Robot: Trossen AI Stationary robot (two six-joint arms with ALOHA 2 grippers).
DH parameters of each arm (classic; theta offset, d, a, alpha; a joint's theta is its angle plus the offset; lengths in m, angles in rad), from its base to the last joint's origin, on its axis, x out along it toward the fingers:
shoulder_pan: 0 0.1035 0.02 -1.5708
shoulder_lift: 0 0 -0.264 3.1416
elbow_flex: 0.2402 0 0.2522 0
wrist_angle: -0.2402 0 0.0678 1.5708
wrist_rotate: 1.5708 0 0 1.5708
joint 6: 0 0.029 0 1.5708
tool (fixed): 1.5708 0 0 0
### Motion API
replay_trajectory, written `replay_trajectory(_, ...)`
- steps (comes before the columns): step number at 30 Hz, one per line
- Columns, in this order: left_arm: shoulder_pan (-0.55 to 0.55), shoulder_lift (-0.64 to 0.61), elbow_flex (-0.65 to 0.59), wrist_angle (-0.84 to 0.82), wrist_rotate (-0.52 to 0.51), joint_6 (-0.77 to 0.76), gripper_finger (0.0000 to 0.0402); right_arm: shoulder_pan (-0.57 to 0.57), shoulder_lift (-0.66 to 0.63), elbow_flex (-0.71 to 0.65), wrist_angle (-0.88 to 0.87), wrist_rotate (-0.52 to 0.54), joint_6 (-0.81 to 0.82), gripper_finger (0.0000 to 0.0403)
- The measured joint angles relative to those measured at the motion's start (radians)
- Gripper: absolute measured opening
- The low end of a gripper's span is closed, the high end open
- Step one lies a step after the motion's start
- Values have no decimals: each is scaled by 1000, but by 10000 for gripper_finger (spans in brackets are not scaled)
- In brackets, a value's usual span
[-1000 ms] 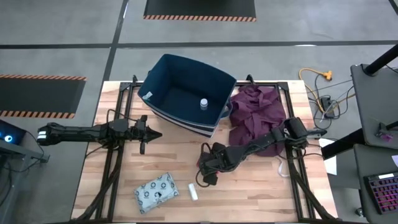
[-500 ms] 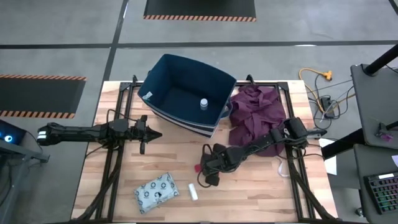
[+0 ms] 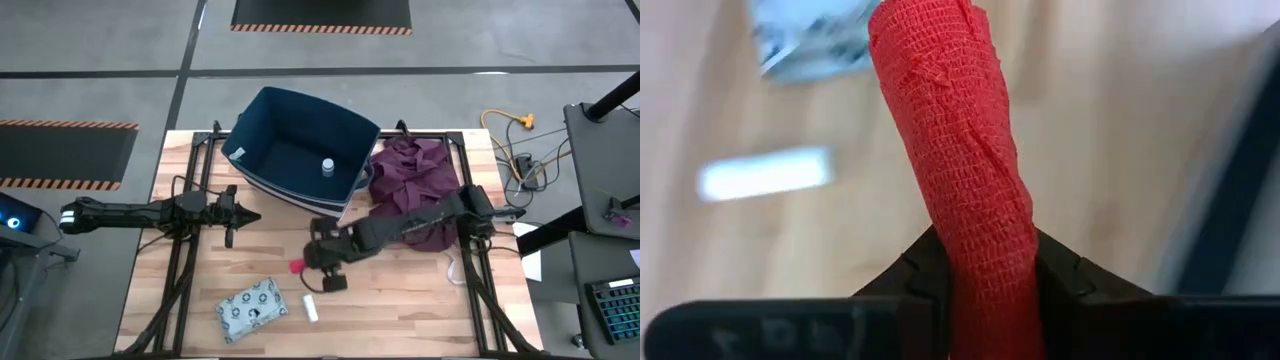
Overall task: Pick & place medical supplies in basket/bin
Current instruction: Put the red rolled bandage into the blue bin
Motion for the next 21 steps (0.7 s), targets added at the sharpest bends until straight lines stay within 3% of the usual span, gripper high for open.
replay_trajectory(8,0,0,0,0,0,0,0,-98,-1,339,-99,269,-358,82)
replay_trajectory(12,0,0,0,0,0,0,0,-171,-2,459,-88,360,-429,81)
replay_trajectory(16,0,0,0,0,0,0,0,-277,-2,528,-125,307,-352,77)
replay_trajectory(21,0,0,0,0,0,0,0,-442,0,536,-185,13,-160,79)
